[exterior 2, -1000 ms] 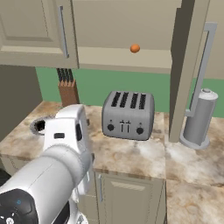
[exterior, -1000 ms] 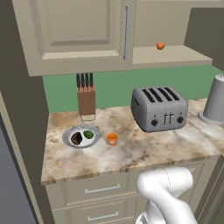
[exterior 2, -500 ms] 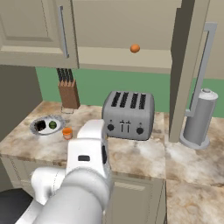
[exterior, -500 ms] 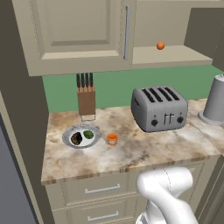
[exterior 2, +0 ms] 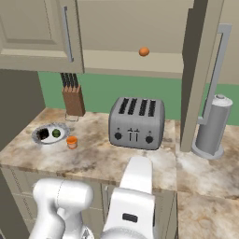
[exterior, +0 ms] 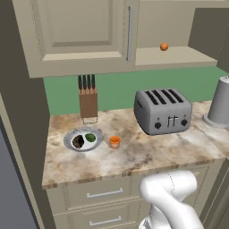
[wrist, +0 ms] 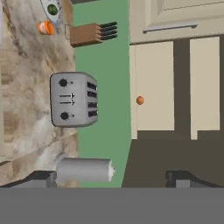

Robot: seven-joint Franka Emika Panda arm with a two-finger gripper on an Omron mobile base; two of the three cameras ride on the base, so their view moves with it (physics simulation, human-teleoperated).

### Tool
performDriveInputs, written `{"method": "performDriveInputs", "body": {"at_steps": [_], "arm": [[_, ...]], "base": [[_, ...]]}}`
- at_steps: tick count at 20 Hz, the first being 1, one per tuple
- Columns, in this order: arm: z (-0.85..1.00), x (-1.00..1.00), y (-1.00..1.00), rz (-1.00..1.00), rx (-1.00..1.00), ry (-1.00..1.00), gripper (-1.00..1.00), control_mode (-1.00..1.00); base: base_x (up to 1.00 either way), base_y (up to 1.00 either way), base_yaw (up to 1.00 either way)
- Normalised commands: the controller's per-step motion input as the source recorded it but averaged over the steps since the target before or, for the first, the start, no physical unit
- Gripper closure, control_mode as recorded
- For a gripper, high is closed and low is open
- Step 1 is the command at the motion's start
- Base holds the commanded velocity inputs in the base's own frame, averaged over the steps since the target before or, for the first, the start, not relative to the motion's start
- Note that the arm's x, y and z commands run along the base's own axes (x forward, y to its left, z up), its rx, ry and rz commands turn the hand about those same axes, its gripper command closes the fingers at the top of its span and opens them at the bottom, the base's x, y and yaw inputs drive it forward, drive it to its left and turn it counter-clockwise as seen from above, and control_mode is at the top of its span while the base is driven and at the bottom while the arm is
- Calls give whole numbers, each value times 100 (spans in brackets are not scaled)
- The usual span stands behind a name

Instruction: Pick the avocado and bread from the counter and place them on the plate. Then pick the jam from the cabinet and place it next to the plate. Lastly close the cabinet door.

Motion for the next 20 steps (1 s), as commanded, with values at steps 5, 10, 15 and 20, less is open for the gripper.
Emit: {"method": "performDriveInputs", "body": {"at_steps": [5, 10, 15, 20], "arm": [[0, 19, -2, 0, 12, 0, -100, -100], [0, 33, -16, 6, 11, 0, -100, -100], [0, 1, -53, 16, 16, 0, -100, -100], [0, 12, -36, 10, 13, 0, -100, -100]], "base": [[0, 0, 0], [0, 0, 0], [0, 0, 0], [0, 0, 0]]}}
